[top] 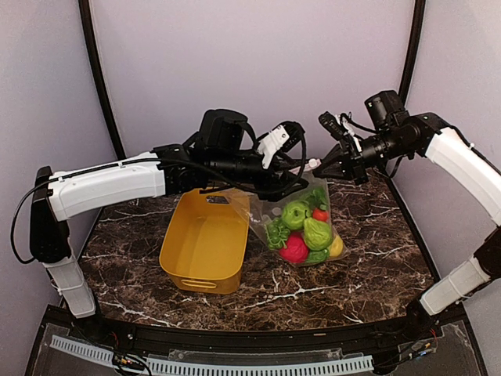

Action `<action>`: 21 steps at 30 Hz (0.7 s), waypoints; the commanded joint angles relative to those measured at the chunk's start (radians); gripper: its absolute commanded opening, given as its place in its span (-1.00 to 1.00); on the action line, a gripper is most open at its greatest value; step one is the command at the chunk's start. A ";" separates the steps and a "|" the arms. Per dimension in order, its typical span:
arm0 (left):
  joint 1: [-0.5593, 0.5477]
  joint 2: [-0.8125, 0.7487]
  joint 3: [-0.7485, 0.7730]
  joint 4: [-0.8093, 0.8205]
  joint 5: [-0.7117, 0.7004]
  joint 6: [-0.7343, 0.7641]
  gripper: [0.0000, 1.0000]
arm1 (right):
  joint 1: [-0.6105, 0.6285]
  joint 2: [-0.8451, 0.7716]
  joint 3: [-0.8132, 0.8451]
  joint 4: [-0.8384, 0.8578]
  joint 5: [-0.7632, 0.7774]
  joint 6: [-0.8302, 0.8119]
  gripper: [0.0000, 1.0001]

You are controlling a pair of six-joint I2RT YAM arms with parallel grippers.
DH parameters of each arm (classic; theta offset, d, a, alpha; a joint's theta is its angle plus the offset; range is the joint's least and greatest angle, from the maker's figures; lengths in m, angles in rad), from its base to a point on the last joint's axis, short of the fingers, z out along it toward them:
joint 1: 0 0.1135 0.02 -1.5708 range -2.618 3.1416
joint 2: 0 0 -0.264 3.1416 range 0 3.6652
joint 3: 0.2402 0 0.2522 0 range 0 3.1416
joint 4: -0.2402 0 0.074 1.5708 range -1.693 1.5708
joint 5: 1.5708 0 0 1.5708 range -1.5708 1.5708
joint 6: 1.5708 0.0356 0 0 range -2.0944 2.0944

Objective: Place the food in the zip-top bag and seal the zipper
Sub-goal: Hold the zipper food storage bag at the center of the board, then zip the zipper of the food storage bag.

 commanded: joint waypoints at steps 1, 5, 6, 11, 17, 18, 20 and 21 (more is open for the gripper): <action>-0.002 -0.045 0.013 0.052 0.023 -0.033 0.33 | 0.013 -0.029 0.020 -0.023 -0.018 -0.042 -1.00; -0.002 -0.017 0.051 0.063 0.086 -0.093 0.37 | 0.021 -0.042 0.013 -0.046 -0.011 -0.076 -1.00; -0.002 -0.001 0.063 0.058 0.098 -0.102 0.34 | 0.023 -0.045 0.008 -0.049 -0.009 -0.078 -1.00; -0.003 0.020 0.083 0.080 0.182 -0.160 0.09 | 0.030 -0.058 -0.004 -0.053 0.007 -0.083 -1.00; -0.003 0.037 0.090 0.091 0.218 -0.192 -0.04 | 0.035 -0.059 -0.005 -0.053 0.012 -0.083 -1.00; -0.002 0.041 0.092 0.092 0.220 -0.195 -0.05 | 0.036 -0.059 -0.003 -0.053 0.012 -0.084 -1.00; -0.002 0.046 0.094 0.094 0.225 -0.195 -0.08 | 0.039 -0.059 -0.003 -0.054 0.014 -0.085 -1.00; -0.002 0.046 0.094 0.094 0.229 -0.195 -0.12 | 0.041 -0.061 -0.003 -0.055 0.016 -0.085 -1.00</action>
